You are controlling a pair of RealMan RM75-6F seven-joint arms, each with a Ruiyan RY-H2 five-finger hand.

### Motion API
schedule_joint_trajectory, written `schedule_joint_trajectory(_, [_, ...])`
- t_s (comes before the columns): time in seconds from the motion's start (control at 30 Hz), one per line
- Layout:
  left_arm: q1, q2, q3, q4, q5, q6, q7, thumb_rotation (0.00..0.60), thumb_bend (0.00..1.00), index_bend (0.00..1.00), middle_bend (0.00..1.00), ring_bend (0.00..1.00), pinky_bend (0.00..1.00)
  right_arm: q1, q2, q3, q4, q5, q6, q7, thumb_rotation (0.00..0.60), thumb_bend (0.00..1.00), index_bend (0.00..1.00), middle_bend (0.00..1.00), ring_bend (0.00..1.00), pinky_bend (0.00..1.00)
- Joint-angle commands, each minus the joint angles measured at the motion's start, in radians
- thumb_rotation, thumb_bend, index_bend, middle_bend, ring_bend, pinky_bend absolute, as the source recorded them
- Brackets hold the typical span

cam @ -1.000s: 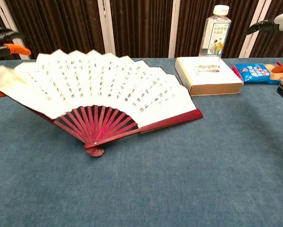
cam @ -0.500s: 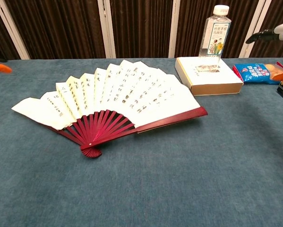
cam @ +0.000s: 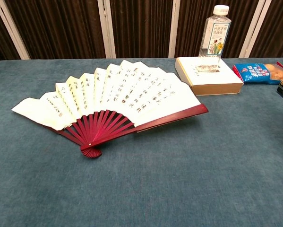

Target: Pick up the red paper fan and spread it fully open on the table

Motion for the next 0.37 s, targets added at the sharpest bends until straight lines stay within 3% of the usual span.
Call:
schedule_joint_trajectory(0.03, [0.137, 0.006, 0.022, 0.010, 0.063, 0.178, -0.106, 0.600, 0.01, 0.11, 0.00, 0.00, 0.00, -0.123, -0.053, -0.056, 0.069, -0.112, 0.163, 0.074, 0.600, 0.28, 0.06, 0.06, 0.10, 0.05])
schedule_joint_trajectory(0.17, [0.178, 0.024, 0.031, 0.007, 0.075, 0.211, -0.154, 0.600, 0.01, 0.12, 0.00, 0.00, 0.00, -0.193, -0.091, -0.084, 0.146, -0.178, 0.271, 0.061, 0.600, 0.28, 0.06, 0.06, 0.09, 0.05])
schedule_joint_trajectory(0.37, [0.204, 0.043, 0.041, 0.006, 0.110, 0.228, -0.187, 0.600, 0.01, 0.12, 0.00, 0.00, 0.00, -0.223, -0.062, -0.102, 0.130, -0.201, 0.278, 0.002, 0.600, 0.28, 0.06, 0.06, 0.08, 0.05])
